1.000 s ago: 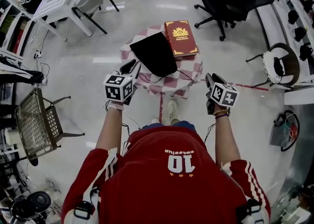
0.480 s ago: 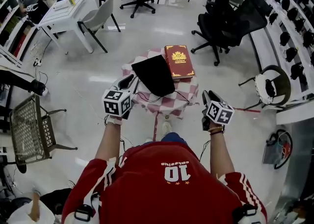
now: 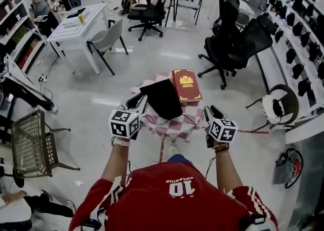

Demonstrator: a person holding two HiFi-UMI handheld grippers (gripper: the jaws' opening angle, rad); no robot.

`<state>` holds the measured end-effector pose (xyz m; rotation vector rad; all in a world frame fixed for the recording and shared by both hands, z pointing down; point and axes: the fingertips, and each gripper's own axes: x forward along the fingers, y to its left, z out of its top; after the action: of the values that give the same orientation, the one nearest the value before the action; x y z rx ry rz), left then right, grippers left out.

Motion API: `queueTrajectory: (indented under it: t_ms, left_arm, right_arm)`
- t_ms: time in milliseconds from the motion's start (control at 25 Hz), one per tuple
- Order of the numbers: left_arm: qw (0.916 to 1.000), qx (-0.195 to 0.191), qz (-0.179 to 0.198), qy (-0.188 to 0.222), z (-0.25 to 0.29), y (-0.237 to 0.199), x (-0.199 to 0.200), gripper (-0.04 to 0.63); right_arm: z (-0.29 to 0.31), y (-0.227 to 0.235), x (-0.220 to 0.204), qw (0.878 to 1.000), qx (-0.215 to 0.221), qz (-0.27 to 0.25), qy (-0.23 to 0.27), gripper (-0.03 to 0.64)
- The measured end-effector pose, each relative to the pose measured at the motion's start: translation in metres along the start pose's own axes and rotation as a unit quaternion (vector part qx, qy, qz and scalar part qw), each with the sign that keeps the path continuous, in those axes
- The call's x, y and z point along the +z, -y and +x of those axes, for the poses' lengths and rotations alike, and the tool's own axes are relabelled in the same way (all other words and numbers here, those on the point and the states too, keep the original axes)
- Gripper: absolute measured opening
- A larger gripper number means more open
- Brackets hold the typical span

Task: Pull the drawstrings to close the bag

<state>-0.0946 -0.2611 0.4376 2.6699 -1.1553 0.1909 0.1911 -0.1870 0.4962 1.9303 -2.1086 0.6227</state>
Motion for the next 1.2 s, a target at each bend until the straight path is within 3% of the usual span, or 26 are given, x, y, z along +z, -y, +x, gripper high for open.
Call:
queueTrajectory:
  t_ms: [120,440,880,1200]
  left_arm:
    - [1.0000,-0.005,-0.006,-0.001,-0.001,0.011,0.004,0.071]
    - [0.9991,0.004,0.039,0.019,-0.010,0.030,0.023,0.071]
    - [0.9973,0.019,0.054,0.045,-0.023,0.033,0.044,0.067]
    - [0.9967,0.035,0.051,0.053,-0.032,0.025,0.046,0.035]
  right_arm:
    - [-0.006,-0.009,0.021,1.000,0.009,-0.003,0.024,0.117]
    - [-0.028,-0.038,0.066,0.995,0.032,-0.016,0.090,0.081]
    - [-0.045,-0.062,0.092,0.988,0.046,-0.024,0.144,0.043]
    - [-0.047,-0.075,0.085,0.988,0.049,-0.028,0.147,0.032]
